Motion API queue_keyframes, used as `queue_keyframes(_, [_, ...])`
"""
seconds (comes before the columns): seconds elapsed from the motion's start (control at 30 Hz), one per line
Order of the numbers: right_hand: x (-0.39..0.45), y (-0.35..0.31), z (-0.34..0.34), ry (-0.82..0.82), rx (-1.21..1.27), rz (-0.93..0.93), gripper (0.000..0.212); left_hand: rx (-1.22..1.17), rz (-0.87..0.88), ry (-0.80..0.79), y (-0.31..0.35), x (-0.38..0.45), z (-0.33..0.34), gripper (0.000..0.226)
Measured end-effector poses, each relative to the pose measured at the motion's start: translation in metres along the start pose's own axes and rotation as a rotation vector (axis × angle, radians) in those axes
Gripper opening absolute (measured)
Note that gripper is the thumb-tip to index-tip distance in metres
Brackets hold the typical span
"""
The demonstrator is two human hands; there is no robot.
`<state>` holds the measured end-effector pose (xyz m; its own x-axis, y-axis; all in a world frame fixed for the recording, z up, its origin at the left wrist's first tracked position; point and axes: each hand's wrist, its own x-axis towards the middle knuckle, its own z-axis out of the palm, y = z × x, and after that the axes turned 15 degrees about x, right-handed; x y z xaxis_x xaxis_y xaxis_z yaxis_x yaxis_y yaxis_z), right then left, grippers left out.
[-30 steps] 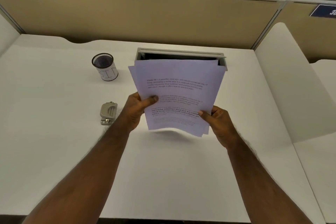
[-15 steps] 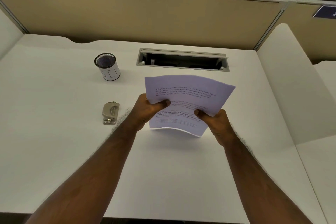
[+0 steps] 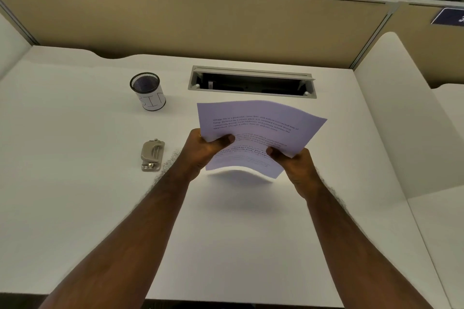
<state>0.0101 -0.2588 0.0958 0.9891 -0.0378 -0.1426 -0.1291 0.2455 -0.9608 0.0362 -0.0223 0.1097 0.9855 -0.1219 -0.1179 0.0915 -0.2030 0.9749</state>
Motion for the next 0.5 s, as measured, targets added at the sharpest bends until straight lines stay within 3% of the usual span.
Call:
queue_keyframes(0.23, [-0.003,0.012,-0.005,0.046,-0.061,0.05,0.023,0.033,-0.071,-0.006,-0.016,0.001,0.003,0.033])
queue_keyframes(0.3, [-0.002,0.016,-0.009,0.09,-0.157,0.032,0.041,-0.04,-0.063,0.008,-0.013,0.003,0.001,0.024])
queue_keyframes(0.4, [-0.005,0.027,-0.017,0.302,-0.101,0.13,0.093,-0.296,-0.078,0.081,-0.011,0.005,0.001,0.022])
queue_keyframes(0.43, [-0.009,0.03,-0.018,0.33,-0.021,0.194,0.1,-0.407,-0.103,0.106,-0.012,0.006,0.002,0.024])
queue_keyframes(0.5, [-0.015,0.04,-0.022,0.228,0.138,0.319,0.099,-0.568,-0.142,0.116,-0.015,0.005,0.006,0.033])
